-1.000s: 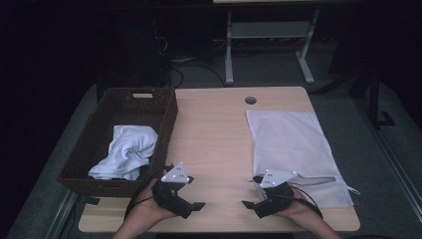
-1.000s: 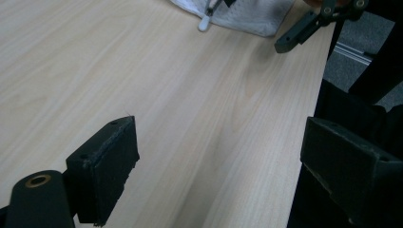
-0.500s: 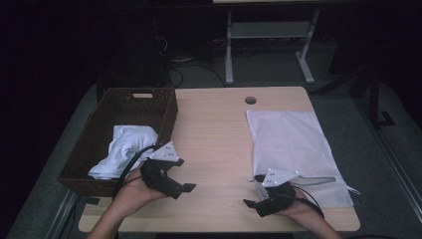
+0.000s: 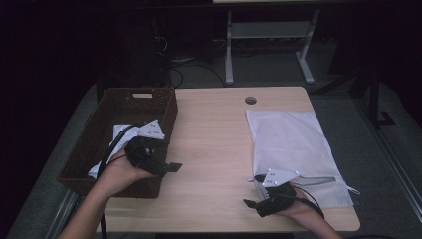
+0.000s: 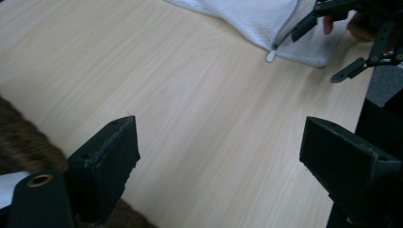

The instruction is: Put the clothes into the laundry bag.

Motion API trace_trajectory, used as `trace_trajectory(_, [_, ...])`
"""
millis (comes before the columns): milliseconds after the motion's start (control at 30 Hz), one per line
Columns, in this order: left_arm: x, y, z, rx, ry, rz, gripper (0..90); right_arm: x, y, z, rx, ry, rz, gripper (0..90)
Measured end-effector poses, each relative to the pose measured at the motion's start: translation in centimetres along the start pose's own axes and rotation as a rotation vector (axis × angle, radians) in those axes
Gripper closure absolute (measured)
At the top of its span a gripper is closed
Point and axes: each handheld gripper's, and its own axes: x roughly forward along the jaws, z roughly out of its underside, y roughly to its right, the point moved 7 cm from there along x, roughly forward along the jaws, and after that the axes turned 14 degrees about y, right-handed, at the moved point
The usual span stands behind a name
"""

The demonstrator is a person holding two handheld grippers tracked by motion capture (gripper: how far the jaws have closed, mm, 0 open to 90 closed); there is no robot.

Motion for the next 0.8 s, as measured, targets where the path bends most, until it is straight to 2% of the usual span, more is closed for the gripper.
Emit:
trace_trajectory(100, [-0.6,-1.2,-0.1,-0.011,-0.016,-0.017,12.5,0.0,0.0,0.1,0.003,-0.001,0.002,13.5])
trace_trajectory(500, [-3.7,-6.5,0.3,-0.068,-0.041,-0.143,12.9,0.0,0.2,0.1,0.010,0.004,0.005,13.5])
trace_trajectory(567, [-4.2,-7.6,0.7,-0.082,-0.048,-0.171,12.9,0.1,0.1,0.0,0.010,0.004,0.006,13.5])
trace_trajectory(600, [-4.6,-8.6,1.3,-0.099,-0.060,-0.198,12.9,0.1,0.1,0.0,0.012,0.004,0.005,13.5])
trace_trajectory(633, [-4.6,-8.6,1.3,-0.099,-0.060,-0.198,12.9,0.1,0.1,0.0,0.012,0.004,0.005,13.5])
trace_trajectory(800, [-5.0,-10.9,3.3,-0.125,-0.103,-0.263,12.8,0.0,0.2,0.2,0.014,-0.001,0.006,13.5])
